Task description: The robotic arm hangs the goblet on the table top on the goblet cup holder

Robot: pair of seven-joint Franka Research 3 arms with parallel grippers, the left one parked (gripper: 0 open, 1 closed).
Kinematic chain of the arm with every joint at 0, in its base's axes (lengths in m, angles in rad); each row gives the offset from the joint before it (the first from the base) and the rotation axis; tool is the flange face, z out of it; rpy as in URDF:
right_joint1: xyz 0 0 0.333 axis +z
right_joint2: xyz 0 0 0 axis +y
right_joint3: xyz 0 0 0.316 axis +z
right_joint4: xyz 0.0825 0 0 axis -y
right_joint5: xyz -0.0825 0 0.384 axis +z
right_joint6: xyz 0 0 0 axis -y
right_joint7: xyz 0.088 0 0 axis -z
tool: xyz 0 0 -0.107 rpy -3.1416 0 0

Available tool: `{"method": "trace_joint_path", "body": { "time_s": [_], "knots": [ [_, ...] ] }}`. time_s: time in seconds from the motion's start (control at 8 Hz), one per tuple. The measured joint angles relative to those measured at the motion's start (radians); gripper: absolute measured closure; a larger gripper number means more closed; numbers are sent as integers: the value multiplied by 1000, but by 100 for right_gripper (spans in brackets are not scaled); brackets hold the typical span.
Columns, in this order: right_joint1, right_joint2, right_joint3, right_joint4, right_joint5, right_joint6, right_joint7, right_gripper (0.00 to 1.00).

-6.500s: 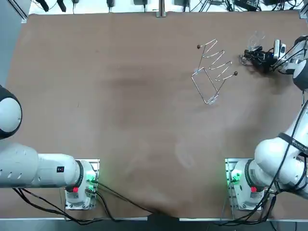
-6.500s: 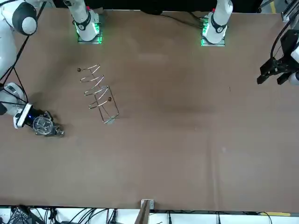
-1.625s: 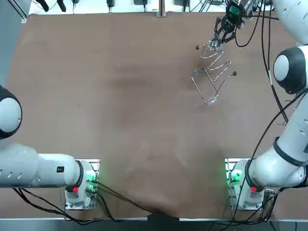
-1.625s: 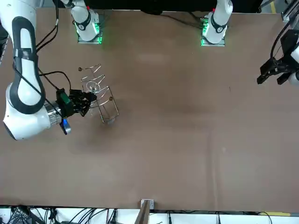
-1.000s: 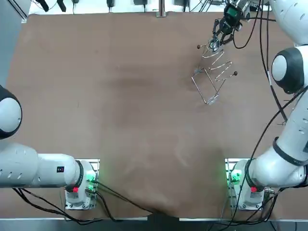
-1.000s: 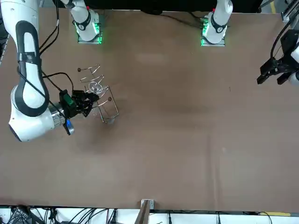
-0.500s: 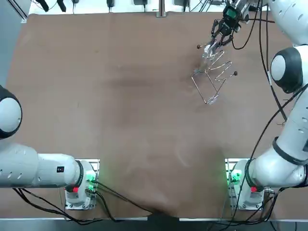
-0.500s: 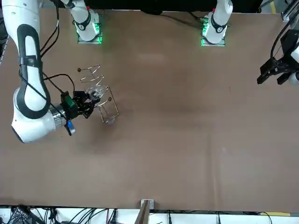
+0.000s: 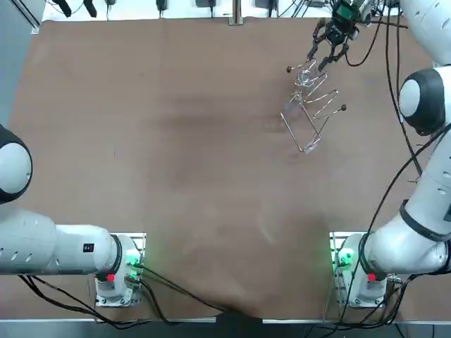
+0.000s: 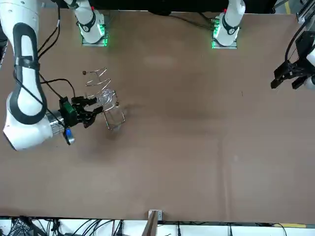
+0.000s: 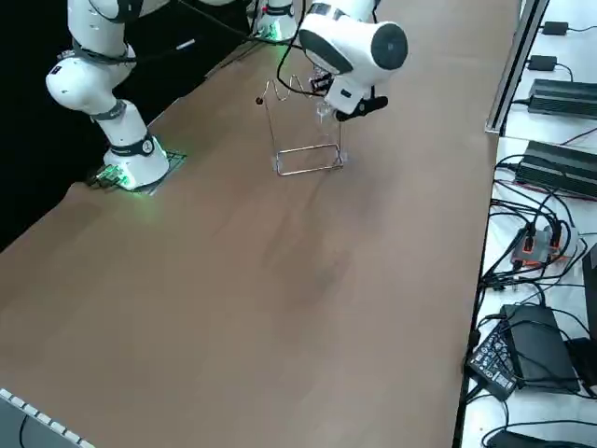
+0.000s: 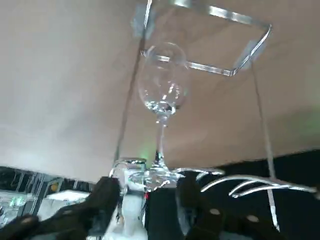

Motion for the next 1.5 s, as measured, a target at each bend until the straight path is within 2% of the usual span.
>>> {"method": "trace_joint_path", "body": {
  "time_s": [0.12, 0.25, 0.5, 0.88, 1.12, 1.5],
  "knots": [
    [-19, -4, -2, 59, -48, 0, -27, 7],
    [-35, -15, -3, 118, -104, -5, -61, 0],
    [-41, -73, -3, 190, -254, 4, -145, 0],
    [-30, -216, 8, 200, -543, 64, -389, 0],
    [-29, -299, 8, 127, -653, 110, -577, 0],
    [-29, -470, 8, -131, -719, 259, -762, 0]
  ]
}}
